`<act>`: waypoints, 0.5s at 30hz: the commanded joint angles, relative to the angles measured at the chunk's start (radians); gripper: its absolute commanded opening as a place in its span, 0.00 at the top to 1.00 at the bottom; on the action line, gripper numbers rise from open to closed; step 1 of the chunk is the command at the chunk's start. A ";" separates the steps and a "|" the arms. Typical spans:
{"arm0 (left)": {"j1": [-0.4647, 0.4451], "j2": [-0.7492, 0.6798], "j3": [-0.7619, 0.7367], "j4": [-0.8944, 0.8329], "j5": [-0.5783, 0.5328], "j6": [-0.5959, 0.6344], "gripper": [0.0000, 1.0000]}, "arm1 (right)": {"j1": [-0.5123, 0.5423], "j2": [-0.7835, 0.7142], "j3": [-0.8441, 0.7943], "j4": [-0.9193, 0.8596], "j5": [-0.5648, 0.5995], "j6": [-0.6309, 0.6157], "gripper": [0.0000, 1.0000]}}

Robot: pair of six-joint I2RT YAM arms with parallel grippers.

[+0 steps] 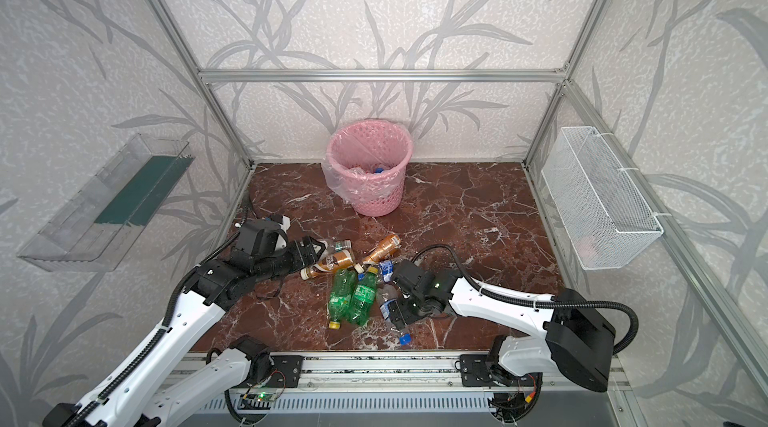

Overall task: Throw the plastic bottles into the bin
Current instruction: 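Grasp the clear blue-labelled bottle with the right gripper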

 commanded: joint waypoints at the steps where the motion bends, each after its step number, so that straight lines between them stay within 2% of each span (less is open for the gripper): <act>1: 0.006 -0.021 -0.021 -0.011 -0.014 -0.015 0.11 | 0.040 0.036 0.046 -0.049 0.033 -0.028 0.19; 10: 0.007 -0.033 -0.045 -0.011 -0.013 -0.015 0.12 | 0.074 0.139 0.121 -0.107 0.084 -0.024 0.24; 15: 0.009 -0.037 -0.056 -0.008 -0.012 -0.015 0.12 | 0.074 0.151 0.124 -0.130 0.111 0.003 0.33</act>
